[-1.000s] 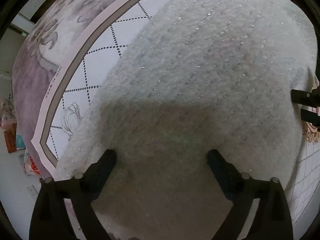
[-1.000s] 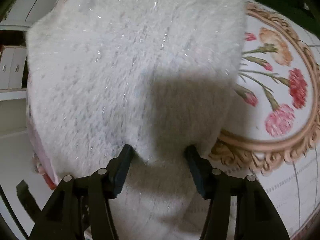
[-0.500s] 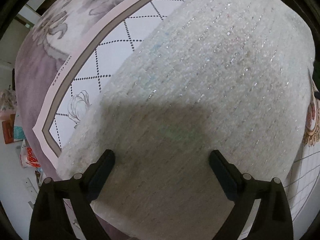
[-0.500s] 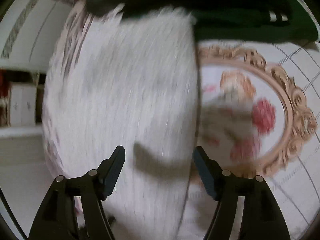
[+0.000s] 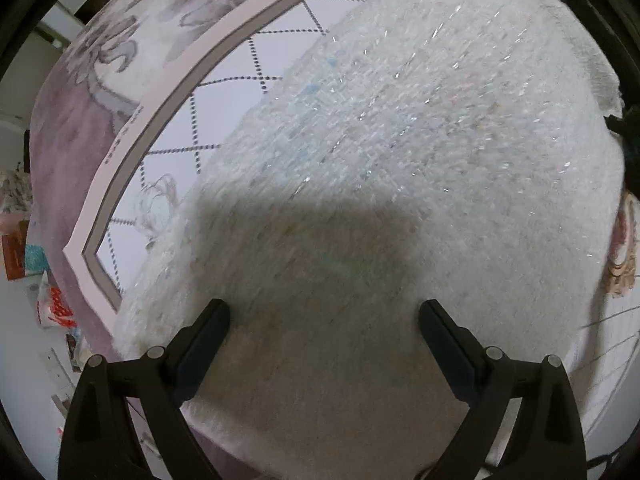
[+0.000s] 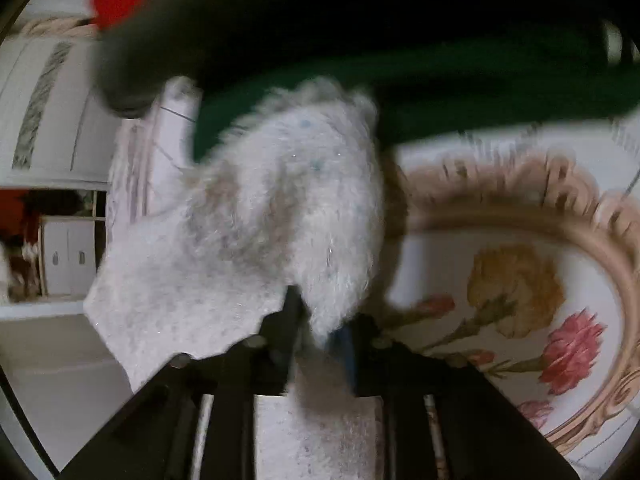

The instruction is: Fold large clothes

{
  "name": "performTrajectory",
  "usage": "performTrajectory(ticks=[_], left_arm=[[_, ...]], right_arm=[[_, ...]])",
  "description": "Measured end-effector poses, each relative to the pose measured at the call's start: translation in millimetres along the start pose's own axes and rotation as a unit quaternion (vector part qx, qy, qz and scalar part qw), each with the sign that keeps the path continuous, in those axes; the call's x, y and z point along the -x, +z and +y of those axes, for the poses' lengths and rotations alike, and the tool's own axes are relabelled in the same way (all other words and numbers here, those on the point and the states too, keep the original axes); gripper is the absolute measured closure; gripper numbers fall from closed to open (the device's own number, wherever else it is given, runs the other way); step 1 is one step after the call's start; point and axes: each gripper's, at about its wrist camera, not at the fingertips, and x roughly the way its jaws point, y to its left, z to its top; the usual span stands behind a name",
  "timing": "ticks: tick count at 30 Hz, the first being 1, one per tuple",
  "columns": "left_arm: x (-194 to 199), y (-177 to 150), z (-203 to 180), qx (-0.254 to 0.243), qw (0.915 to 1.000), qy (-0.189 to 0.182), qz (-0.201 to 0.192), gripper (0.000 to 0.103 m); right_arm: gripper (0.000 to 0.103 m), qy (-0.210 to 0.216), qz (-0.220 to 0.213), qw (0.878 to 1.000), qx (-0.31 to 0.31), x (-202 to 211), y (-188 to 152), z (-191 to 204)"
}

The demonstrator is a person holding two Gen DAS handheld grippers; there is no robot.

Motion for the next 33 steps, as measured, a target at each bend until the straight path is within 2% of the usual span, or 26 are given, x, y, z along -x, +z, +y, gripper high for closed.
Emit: performTrajectory(ticks=[2,3,5,8,11,16,21,23,26,27,28,29,30,31,33], left_arm=[[14.1,-6.7,5.5,0.007,1.0,-0.001,-0.004,0.005],[22.9,-13.1,9.9,0.008,0.9999,-0.001,-0.006,0.005],[35.9,-25.0,19.5,0.011,0.9999,0.004,-0.008,0.005],[54.2,-43.5,40.7,0.017,0.9997,0.016,-0.001,0.005],[68.5,-55.6,65.3,0.028,0.9992,0.028,0.01,0.005],[67.5,-50.6,104.5,0.046,0.9987,0.018,0.015,0.006],[33.1,-20.3,133.4,0.051,0.9962,-0.057,0.041,0.006],[10.7,-5.9,139.1,0.056,0.9905,-0.108,0.064,0.006],[-14.1,10.5,137.1,0.04,0.9856,-0.148,0.07,0.009],[-20.2,14.1,134.9,0.033,0.9845,-0.158,0.069,0.014],[-23.8,17.1,131.1,0.02,0.9832,-0.172,0.058,0.043],[-24.1,17.9,127.4,0.007,0.9828,-0.178,0.049,0.058],[-21.1,17.4,123.4,-0.009,0.984,-0.174,0.035,0.061],[-16.7,15.3,120.3,-0.024,0.9836,-0.177,0.024,0.073],[-8.7,8.7,116.9,-0.041,0.9823,-0.182,0.017,0.075]], right_arm=[[0.055,0.015,0.021,1.0,0.005,12.8,-2.9,1.5],[0.045,0.02,0.035,0.999,0.022,22.3,-12.0,4.4],[0.034,0.025,0.055,0.997,0.047,42.8,-43.6,5.4],[0.032,0.046,0.114,0.991,0.045,58.3,-111.9,-6.5],[0.032,0.043,0.169,0.985,0.018,58.7,-179.7,-31.0],[0.032,0.05,0.213,0.975,-0.048,39.4,-259.8,-60.8],[0.032,0.047,0.222,0.971,-0.08,16.9,-309.0,-63.1],[0.032,0.041,0.222,0.97,-0.084,10.2,-320.1,-57.9],[0.032,0.028,0.216,0.971,-0.099,7.3,-342.1,-72.4],[0.032,0.02,0.209,0.972,-0.103,8.6,-343.3,-75.6],[0.033,0.018,0.202,0.973,-0.108,13.9,-331.3,-79.7],[0.04,0.018,0.19,0.975,-0.113,16.7,-330.7,-80.1],[0.059,0.013,0.176,0.978,-0.113,20.4,-332.8,-79.3],[0.065,0.004,0.16,0.981,-0.11,25.9,-335.2,-78.5],[0.078,-0.001,0.135,0.984,-0.113,36.8,-339.4,-74.4]])
